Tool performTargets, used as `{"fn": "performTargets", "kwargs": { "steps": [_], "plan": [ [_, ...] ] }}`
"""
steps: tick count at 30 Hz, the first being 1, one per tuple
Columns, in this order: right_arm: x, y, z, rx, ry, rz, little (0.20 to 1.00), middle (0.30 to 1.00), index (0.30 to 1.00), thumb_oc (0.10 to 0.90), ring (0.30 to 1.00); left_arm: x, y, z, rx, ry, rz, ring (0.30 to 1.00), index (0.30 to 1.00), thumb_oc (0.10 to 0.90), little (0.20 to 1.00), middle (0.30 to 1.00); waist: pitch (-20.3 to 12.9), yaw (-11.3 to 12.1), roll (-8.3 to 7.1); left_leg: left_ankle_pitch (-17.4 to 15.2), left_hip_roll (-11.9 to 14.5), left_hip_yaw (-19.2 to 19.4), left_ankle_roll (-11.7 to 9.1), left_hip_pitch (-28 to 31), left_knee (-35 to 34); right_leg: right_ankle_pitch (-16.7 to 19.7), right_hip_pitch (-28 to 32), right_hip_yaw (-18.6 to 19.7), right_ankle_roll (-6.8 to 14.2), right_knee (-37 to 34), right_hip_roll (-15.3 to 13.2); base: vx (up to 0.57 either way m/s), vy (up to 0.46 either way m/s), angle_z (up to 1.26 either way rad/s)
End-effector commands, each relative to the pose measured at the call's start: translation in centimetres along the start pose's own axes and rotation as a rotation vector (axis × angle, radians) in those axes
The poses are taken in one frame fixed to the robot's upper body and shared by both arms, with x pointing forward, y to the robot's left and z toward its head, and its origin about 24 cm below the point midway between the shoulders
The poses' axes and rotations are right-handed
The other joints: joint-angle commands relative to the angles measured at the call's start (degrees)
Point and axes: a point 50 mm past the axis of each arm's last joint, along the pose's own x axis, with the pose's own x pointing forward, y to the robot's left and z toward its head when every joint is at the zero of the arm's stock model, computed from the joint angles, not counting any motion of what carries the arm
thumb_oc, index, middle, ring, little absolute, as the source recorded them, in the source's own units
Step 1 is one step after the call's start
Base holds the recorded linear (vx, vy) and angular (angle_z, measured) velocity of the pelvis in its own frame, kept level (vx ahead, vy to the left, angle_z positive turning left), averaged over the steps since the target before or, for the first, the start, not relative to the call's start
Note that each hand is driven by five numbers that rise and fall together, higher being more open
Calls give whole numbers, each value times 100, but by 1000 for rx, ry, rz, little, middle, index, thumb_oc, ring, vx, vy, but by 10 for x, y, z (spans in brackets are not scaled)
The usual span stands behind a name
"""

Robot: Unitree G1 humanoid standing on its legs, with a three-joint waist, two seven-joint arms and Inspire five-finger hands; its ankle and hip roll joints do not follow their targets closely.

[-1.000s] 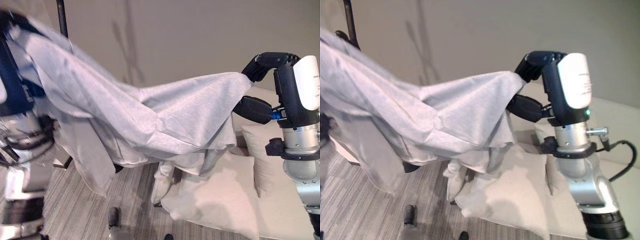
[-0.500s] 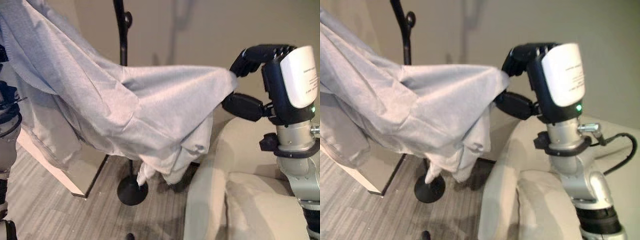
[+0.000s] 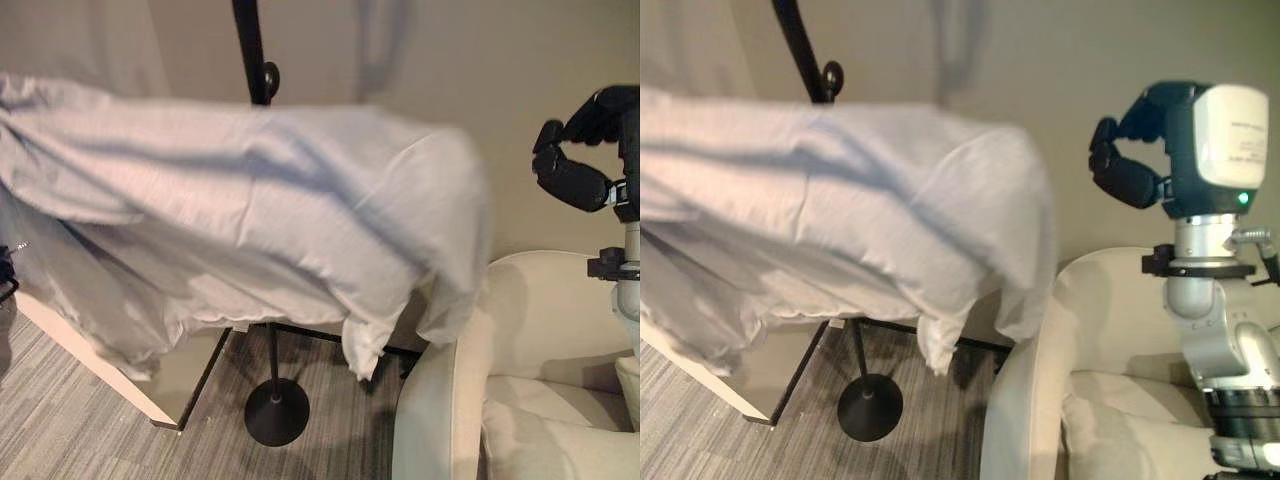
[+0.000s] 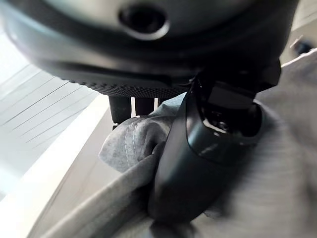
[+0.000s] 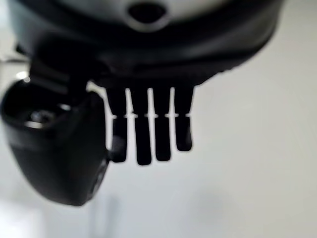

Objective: Hang the clothes on the sofa on the clothes rack.

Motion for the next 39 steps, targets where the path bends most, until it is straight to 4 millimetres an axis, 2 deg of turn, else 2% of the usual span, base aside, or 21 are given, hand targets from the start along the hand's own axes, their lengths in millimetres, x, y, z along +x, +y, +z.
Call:
{"fn": "performTargets", "kwargs": {
  "steps": [1,9,10,13,14,16,17,18,19,21,22,24,25,26,27,28,29,30,31,35,39],
  "plan": [
    [24,-18,4,36,-29,-29,300,300,300,400,300,21,11,-5,-16,37,63,300,300,400,300,300,-493,-24,-70,-206,376,-191,-386,-305,44,-439,112,-32,373,86,-286,49,-47,-2],
    [12,11,1,102,22,88,300,300,300,400,300,-14,-17,15,-159,58,-95,300,300,400,300,300,-409,-3,-91,-180,445,-243,-439,-376,25,-465,32,24,346,47,-246,33,-30,0],
    [7,21,7,134,16,101,300,300,300,400,300,-17,-15,30,-233,22,-82,300,300,400,300,300,-383,1,-84,-177,466,-258,-450,-391,19,-479,15,39,338,35,-233,47,-52,2],
    [4,27,14,175,11,94,300,300,300,400,300,-10,-9,43,-292,-13,-34,300,300,400,300,300,-388,-16,-70,-171,467,-264,-450,-408,15,-486,3,56,331,32,-223,6,-13,1],
    [3,30,17,199,9,90,415,415,415,477,415,-9,-7,49,-320,-23,-19,300,300,400,300,300,-380,-25,-64,-134,462,-256,-444,-425,9,-462,-15,58,321,27,-225,0,0,0],
    [-3,38,24,266,14,82,771,771,771,714,771,-10,-5,62,-408,-24,0,300,300,400,300,300,-380,-46,-41,-179,471,-263,-445,-396,11,-503,10,71,320,27,-220,0,0,0],
    [-7,42,27,298,18,79,900,900,900,800,900,-12,-5,69,-463,-11,5,300,300,400,300,300,-379,-55,-36,-150,466,-259,-436,-401,9,-486,-2,79,303,27,-220,0,0,0],
    [-9,44,29,322,22,77,900,900,900,800,900,-15,-5,74,-506,4,12,554,554,569,554,554,-381,-68,-36,-145,465,-257,-433,-405,9,-484,-6,85,298,27,-219,0,0,0],
    [-17,51,33,390,44,72,900,900,900,800,900,-26,-8,85,-643,75,6,900,900,800,900,900,-377,-102,-16,-162,466,-265,-424,-384,9,-496,5,93,283,27,-217,0,0,0],
    [-22,53,34,418,58,72,900,900,900,800,900,-34,-11,90,-718,126,-8,900,900,800,900,900,-382,-117,3,-156,462,-272,-414,-383,9,-489,-1,98,275,27,-214,0,0,0],
    [-34,62,36,473,92,85,900,900,900,800,900,-53,-20,101,-943,307,-37,900,900,800,900,900,-359,-172,18,-187,456,-280,-404,-362,9,-504,13,104,267,27,-210,0,0,0],
    [-38,64,35,483,105,91,900,900,900,800,900,-58,-22,104,-1014,353,-57,900,900,800,900,900,-363,-182,24,-141,448,-280,-393,-398,9,-466,-24,108,255,27,-218,0,0,0],
    [-49,72,34,504,141,119,900,900,900,800,900,-84,-35,109,-1229,590,-92,900,900,800,900,900,-334,-222,38,-166,443,-288,-380,-391,9,-474,-17,112,255,27,-214,0,0,0],
    [-49,72,34,503,141,119,900,900,900,800,900,-84,-35,109,-1233,592,-93,900,900,800,900,900,-341,-220,39,-134,439,-285,-376,-411,9,-448,-37,112,248,27,-218,0,0,0],
    [-59,79,31,490,176,156,900,900,900,800,900,-106,-45,114,-1405,768,-156,900,900,800,900,900,-322,-245,51,-160,430,-294,-366,-409,9,-451,-35,114,250,27,-210,-33,0,-2],
    [-63,82,29,485,191,174,900,900,900,800,900,-115,-48,115,-1465,824,-181,900,900,800,900,900,-316,-256,45,-126,419,-294,-357,-441,9,-420,-68,115,241,27,-211,0,0,0],
    [-64,82,29,484,192,176,900,900,900,800,900,-115,-48,114,-1469,826,-184,900,900,800,900,900,-330,-256,49,-126,419,-295,-356,-444,9,-420,-70,114,241,27,-211,0,0,0],
    [-72,87,27,481,217,202,900,900,900,800,900,-136,-52,111,-1481,907,-244,900,900,800,900,900,-321,-261,42,-129,416,-295,-352,-457,9,-419,-81,122,240,27,-204,0,0,0],
    [-72,87,27,481,218,203,900,900,900,800,900,-137,-52,110,-1481,908,-245,900,900,800,900,900,-330,-262,42,-130,416,-293,-352,-456,9,-419,-81,124,240,27,-204,-4,5,-4],
    [-90,97,24,477,269,260,900,900,900,800,900,-172,-59,102,-1470,1056,-316,900,900,800,900,900,-314,-258,16,-139,420,-283,-350,-457,9,-425,-96,161,233,27,-190,-3,3,-2],
    [-100,104,23,488,305,286,900,900,900,800,900,-190,-61,100,-1434,1091,-382,900,900,800,900,900,-306,-238,1,-145,428,-285,-348,-439,9,-436,-80,172,222,27,-188,0,0,0]
  ]
}}
